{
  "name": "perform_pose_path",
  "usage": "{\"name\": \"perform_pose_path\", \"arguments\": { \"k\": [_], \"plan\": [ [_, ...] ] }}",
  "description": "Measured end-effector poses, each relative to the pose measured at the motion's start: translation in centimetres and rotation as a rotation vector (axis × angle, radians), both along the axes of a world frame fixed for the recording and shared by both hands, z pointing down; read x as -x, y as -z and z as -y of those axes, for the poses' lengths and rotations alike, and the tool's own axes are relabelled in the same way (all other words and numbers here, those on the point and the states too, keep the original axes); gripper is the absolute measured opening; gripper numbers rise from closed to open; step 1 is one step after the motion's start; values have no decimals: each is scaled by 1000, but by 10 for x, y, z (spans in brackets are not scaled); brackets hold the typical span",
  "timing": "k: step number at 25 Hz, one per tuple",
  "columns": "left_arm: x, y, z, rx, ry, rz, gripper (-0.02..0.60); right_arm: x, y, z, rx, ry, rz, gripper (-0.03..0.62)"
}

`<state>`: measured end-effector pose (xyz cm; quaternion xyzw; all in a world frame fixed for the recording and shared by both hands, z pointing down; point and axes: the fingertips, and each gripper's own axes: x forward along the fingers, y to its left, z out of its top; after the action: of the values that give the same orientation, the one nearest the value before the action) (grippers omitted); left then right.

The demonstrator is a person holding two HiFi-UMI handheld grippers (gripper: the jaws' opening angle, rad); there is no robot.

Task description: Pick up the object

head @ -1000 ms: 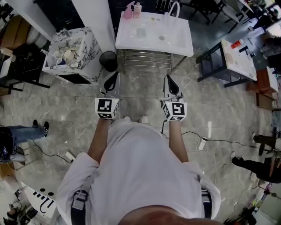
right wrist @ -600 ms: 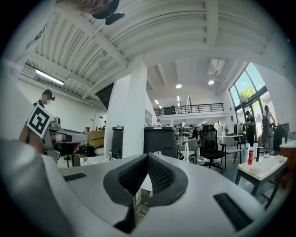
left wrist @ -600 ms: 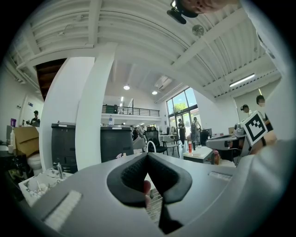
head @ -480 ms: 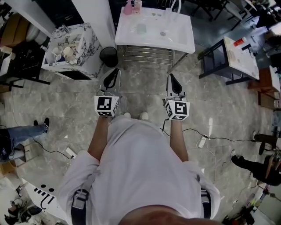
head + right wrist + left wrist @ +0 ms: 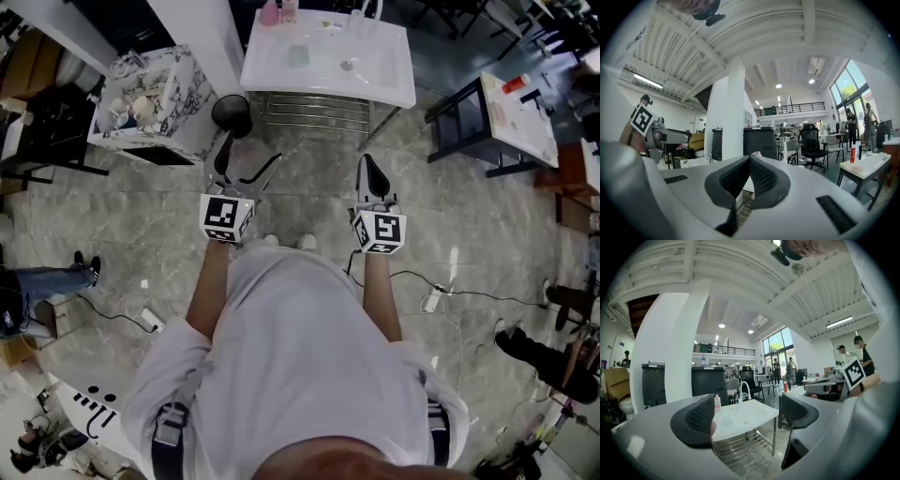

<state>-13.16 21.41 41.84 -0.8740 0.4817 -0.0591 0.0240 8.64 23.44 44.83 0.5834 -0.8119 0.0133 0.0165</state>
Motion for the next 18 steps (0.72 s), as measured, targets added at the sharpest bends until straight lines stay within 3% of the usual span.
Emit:
{"name": "perform_pose_path", "arguments": {
  "k": [6, 18],
  "plan": [
    [-28, -2, 2, 3, -15, 36, 541, -26, -4, 4, -3, 8, 23, 3],
    [-60, -6, 26, -8, -5, 43, 591, -54, -26, 21, 28, 35, 43, 3]
  ]
}}
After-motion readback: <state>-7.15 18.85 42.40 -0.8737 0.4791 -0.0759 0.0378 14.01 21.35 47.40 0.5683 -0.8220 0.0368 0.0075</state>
